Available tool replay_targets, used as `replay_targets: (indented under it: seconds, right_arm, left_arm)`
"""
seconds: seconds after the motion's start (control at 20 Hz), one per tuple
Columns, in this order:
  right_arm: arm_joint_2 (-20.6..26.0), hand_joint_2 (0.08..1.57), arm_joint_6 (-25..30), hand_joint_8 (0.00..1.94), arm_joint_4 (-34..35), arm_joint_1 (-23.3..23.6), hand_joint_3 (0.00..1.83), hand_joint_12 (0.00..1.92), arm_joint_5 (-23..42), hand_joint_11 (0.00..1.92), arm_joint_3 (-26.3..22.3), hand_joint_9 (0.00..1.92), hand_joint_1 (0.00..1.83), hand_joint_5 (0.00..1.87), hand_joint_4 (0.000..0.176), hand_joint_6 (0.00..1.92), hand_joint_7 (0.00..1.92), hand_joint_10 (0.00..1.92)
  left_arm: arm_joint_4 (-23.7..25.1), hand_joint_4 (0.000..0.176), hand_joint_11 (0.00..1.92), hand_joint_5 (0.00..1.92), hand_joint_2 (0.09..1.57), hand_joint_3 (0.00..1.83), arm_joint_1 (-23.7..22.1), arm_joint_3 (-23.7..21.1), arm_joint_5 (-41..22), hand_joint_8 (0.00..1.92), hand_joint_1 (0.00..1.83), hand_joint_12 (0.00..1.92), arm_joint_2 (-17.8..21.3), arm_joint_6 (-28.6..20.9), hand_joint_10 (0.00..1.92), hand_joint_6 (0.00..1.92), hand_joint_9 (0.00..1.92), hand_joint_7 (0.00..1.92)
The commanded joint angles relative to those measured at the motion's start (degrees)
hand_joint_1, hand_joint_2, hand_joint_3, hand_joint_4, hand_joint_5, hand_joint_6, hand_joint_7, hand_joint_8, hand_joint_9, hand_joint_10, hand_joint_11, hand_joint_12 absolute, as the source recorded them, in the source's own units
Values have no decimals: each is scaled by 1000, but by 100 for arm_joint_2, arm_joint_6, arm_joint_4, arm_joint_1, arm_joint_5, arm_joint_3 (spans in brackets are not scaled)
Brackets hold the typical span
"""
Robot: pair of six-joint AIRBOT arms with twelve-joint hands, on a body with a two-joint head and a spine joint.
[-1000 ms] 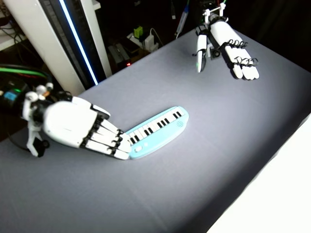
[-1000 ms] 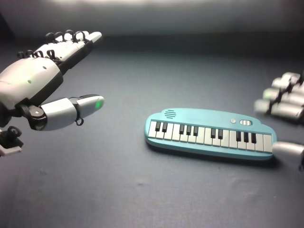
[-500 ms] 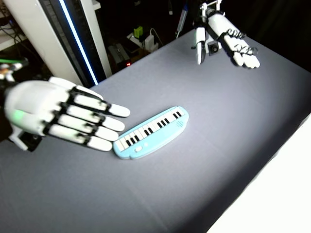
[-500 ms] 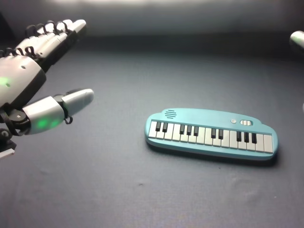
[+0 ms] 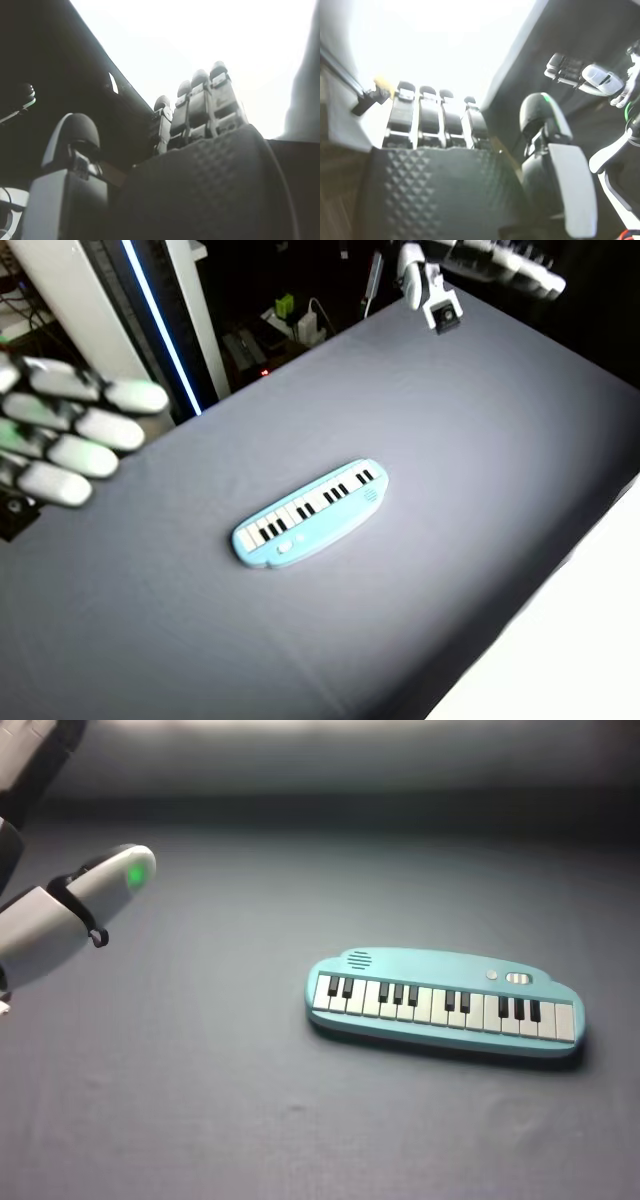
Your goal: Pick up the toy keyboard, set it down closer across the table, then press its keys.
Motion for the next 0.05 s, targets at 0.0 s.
replay_targets:
  seconds: [0.0]
  right_arm:
    - [99,1311,29,0,-24,71,0,0,719,0,-12,0,486,0,23,0,0,0]
  left_arm:
    - [153,126,0,0,1389,16,-117,3,-733,0,456,0,39,14,0,0,0,0]
